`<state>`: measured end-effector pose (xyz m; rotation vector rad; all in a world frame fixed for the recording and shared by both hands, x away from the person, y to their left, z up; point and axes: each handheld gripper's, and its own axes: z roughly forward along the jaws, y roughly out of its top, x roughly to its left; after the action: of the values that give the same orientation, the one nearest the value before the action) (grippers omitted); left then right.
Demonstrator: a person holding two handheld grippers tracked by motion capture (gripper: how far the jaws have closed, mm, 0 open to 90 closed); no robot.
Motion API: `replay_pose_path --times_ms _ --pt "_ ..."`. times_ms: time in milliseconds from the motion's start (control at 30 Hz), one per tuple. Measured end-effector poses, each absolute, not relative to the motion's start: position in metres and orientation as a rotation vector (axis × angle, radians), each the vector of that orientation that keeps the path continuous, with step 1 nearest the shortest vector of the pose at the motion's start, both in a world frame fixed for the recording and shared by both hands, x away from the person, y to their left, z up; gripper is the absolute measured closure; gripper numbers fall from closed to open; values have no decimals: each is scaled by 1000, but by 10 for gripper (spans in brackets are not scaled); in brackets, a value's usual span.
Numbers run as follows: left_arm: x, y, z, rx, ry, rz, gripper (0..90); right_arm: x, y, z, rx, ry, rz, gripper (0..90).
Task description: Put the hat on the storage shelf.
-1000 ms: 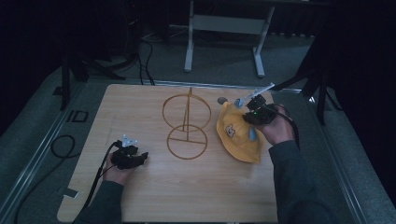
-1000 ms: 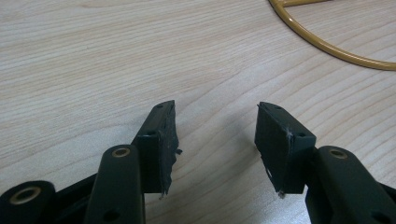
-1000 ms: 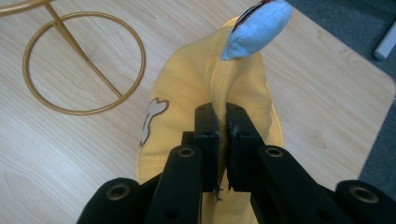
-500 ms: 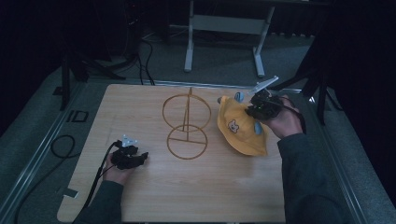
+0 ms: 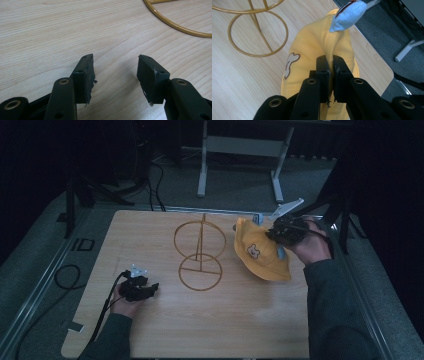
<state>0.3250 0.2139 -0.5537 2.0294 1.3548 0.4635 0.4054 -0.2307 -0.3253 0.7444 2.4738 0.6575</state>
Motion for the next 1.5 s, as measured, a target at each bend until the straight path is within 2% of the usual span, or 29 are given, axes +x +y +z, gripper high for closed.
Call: replay_pose_path --times_ms 1500 --pt "325 214 -554 2029 1352 465 480 393 -265 -279 565 2391 1069 847"
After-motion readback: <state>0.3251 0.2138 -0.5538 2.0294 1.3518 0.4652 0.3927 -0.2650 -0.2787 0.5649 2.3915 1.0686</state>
